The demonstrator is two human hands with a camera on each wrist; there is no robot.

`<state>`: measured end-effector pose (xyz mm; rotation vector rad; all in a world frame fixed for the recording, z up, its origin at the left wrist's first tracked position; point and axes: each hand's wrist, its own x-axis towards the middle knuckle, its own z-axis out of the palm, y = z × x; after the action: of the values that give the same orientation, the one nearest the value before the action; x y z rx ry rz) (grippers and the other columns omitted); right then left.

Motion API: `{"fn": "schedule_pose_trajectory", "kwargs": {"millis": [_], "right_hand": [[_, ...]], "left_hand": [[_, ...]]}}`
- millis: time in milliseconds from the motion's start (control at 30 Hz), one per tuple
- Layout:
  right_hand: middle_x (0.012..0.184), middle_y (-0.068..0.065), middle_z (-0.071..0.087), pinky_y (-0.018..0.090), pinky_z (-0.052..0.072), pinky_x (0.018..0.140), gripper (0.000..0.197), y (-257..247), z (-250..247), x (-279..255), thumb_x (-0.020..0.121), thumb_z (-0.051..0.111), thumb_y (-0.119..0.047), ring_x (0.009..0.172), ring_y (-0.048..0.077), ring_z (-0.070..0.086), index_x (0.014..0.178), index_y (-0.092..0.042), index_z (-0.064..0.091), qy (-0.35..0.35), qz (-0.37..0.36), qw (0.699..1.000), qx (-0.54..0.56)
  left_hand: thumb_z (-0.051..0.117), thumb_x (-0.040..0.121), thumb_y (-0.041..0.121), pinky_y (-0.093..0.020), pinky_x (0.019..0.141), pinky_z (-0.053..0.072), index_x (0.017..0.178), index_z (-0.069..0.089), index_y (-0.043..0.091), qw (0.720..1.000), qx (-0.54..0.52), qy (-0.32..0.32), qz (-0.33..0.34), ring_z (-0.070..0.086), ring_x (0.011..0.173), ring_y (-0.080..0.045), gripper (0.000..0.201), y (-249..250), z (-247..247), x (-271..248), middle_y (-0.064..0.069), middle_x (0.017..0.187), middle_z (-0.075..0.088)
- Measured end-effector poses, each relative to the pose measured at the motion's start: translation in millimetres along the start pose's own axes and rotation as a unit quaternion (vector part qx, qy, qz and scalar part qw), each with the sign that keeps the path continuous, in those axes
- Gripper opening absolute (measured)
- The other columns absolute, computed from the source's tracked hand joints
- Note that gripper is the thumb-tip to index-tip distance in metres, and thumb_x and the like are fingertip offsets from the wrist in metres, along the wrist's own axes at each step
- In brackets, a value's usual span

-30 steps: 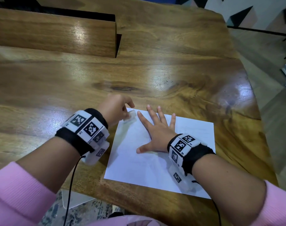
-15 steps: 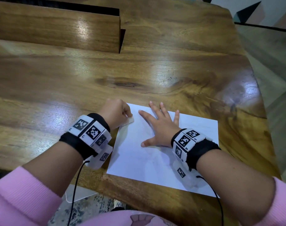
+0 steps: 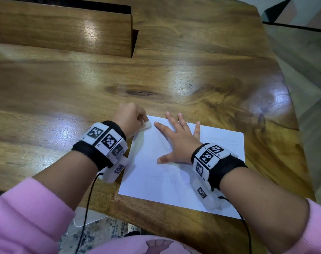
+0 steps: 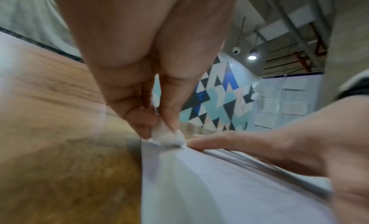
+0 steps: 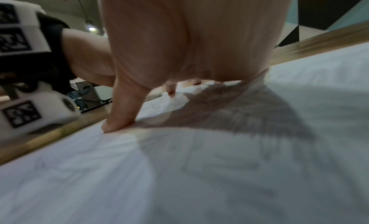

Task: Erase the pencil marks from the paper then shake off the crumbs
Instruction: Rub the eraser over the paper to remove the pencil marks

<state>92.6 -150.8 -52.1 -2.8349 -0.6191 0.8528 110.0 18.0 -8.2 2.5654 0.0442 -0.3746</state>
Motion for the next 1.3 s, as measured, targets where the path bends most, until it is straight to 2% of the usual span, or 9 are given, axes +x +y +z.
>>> {"fn": "schedule_pose_trajectory", "kwargs": {"millis": [67, 233, 367, 433, 600, 800, 967, 1200, 1300], "right_hand": [[0.152, -0.011, -0.031, 0.066, -0.017, 0.102, 0.110, 0, 0, 0, 0.063, 0.067, -0.068, 0.139, 0.021, -0.032, 0.143, -0.050, -0.006, 0.000, 0.002, 1.000, -0.001], [0.151, -0.012, -0.033, 0.066, -0.017, 0.102, 0.111, 1, 1, 2, 0.062, 0.066, -0.070, 0.139, 0.021, -0.032, 0.142, -0.050, -0.008, -0.003, 0.002, 1.000, -0.007], [0.151, -0.011, -0.032, 0.066, -0.017, 0.102, 0.111, 1, 1, 1, 0.062, 0.066, -0.069, 0.139, 0.022, -0.032, 0.143, -0.050, -0.008, -0.004, 0.000, 1.000, -0.002], [0.151, -0.011, -0.033, 0.066, -0.017, 0.102, 0.111, 0, 1, 1, 0.062, 0.066, -0.069, 0.139, 0.021, -0.032, 0.143, -0.050, -0.008, -0.004, 0.001, 1.000, -0.001], [0.151, -0.012, -0.033, 0.067, -0.016, 0.102, 0.111, 0, 2, 1, 0.062, 0.066, -0.070, 0.139, 0.022, -0.032, 0.142, -0.051, -0.009, -0.003, 0.002, 1.000, -0.007], [0.150, -0.011, -0.034, 0.066, -0.017, 0.102, 0.111, 0, 1, 1, 0.062, 0.066, -0.069, 0.139, 0.021, -0.033, 0.142, -0.050, -0.009, -0.007, 0.006, 1.000, 0.000], [0.151, -0.012, -0.033, 0.065, -0.018, 0.102, 0.111, 0, 1, 1, 0.062, 0.066, -0.070, 0.139, 0.020, -0.033, 0.142, -0.051, -0.008, -0.006, 0.004, 1.000, 0.002], [0.151, -0.012, -0.032, 0.065, -0.017, 0.103, 0.110, 0, 1, -1, 0.063, 0.066, -0.069, 0.139, 0.019, -0.032, 0.142, -0.051, -0.008, 0.001, 0.003, 1.000, 0.005], [0.151, -0.012, -0.032, 0.065, -0.017, 0.103, 0.109, 0, 1, -1, 0.063, 0.066, -0.068, 0.139, 0.020, -0.032, 0.142, -0.051, -0.007, 0.004, 0.000, 1.000, 0.010]], "left_hand": [[0.060, 0.079, 0.003, -0.021, 0.069, 0.038, 0.086, 0.071, 0.006, 0.999, -0.011, 0.036, 0.000, 0.061, 0.085, -0.025, 0.013, 2, 2, 0, -0.009, 0.081, 0.067], [0.058, 0.077, -0.002, -0.020, 0.062, 0.044, 0.081, 0.071, 0.008, 0.989, 0.038, -0.135, 0.037, 0.061, 0.075, -0.019, 0.017, -11, 2, -19, 0.000, 0.071, 0.062], [0.060, 0.079, 0.005, -0.025, 0.069, 0.040, 0.086, 0.067, 0.012, 1.000, -0.012, 0.010, -0.008, 0.054, 0.075, -0.019, 0.012, -6, 5, 0, -0.003, 0.074, 0.060], [0.058, 0.080, 0.006, -0.024, 0.069, 0.039, 0.086, 0.066, 0.012, 1.000, -0.002, 0.028, -0.011, 0.052, 0.076, -0.019, 0.012, -4, 6, 3, -0.005, 0.075, 0.060], [0.050, 0.079, -0.002, -0.020, 0.058, 0.041, 0.081, 0.068, 0.014, 0.979, 0.078, -0.185, 0.042, 0.056, 0.070, -0.017, 0.024, -11, 0, -21, 0.000, 0.070, 0.061], [0.051, 0.081, 0.002, -0.024, 0.068, 0.039, 0.088, 0.066, 0.009, 1.000, 0.021, 0.004, 0.014, 0.053, 0.075, -0.022, 0.018, -4, 6, 2, -0.001, 0.068, 0.055], [0.049, 0.080, -0.002, -0.025, 0.068, 0.042, 0.081, 0.066, 0.011, 0.989, 0.076, -0.112, 0.060, 0.059, 0.079, -0.024, 0.022, -8, 7, -23, -0.003, 0.073, 0.063], [0.056, 0.084, 0.015, -0.030, 0.072, 0.042, 0.100, 0.063, 0.013, 0.999, 0.027, 0.008, 0.043, 0.052, 0.077, -0.025, 0.017, -4, 20, -15, -0.012, 0.087, 0.059], [0.058, 0.083, 0.021, -0.024, 0.061, 0.032, 0.092, 0.067, 0.012, 0.997, 0.050, -0.016, 0.061, 0.047, 0.068, -0.020, 0.015, -4, 20, -26, -0.006, 0.076, 0.056]]}}
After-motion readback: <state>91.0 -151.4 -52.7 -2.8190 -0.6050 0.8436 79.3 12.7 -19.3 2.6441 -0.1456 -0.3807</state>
